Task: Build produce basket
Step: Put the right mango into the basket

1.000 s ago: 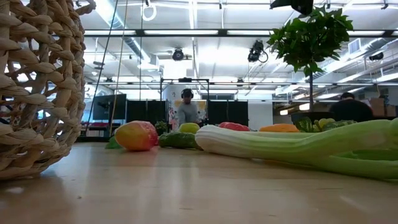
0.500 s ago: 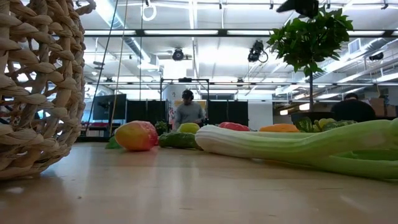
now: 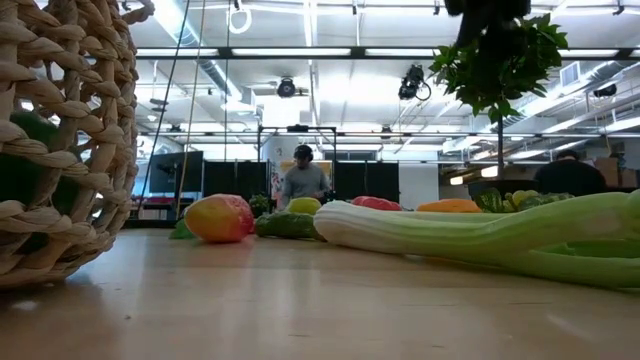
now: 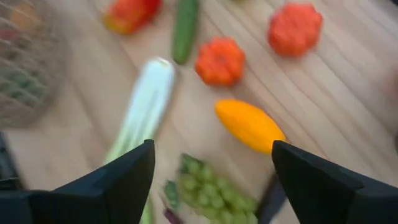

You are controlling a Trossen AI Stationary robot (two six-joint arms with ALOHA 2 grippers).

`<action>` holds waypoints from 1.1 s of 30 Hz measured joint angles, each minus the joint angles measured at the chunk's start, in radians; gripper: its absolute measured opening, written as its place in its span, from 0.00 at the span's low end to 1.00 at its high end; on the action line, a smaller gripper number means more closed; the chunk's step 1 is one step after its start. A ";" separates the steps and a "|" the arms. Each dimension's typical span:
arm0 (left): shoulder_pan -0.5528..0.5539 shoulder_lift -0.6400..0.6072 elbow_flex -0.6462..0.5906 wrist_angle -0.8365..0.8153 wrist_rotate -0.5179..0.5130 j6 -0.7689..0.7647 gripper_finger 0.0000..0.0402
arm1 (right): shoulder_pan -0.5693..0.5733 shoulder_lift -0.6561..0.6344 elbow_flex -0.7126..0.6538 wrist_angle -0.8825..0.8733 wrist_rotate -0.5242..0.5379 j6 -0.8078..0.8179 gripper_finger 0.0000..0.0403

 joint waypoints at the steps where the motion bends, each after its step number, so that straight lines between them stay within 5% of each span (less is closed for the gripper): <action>1: 0.011 -0.004 0.000 0.044 -0.002 0.025 0.88 | 0.000 0.019 0.000 -0.012 0.001 0.009 0.83; 12: 0.148 -0.023 0.001 0.338 -0.102 0.396 0.88 | -0.022 0.223 0.000 -0.005 -0.001 0.000 0.89; 22: 0.231 -0.021 0.001 0.544 -0.285 0.821 0.88 | -0.024 0.385 0.000 -0.002 -0.017 -0.414 0.88; 33: 0.247 -0.021 0.001 0.824 -0.441 0.993 0.88 | -0.084 0.573 0.000 0.008 0.017 -0.686 0.86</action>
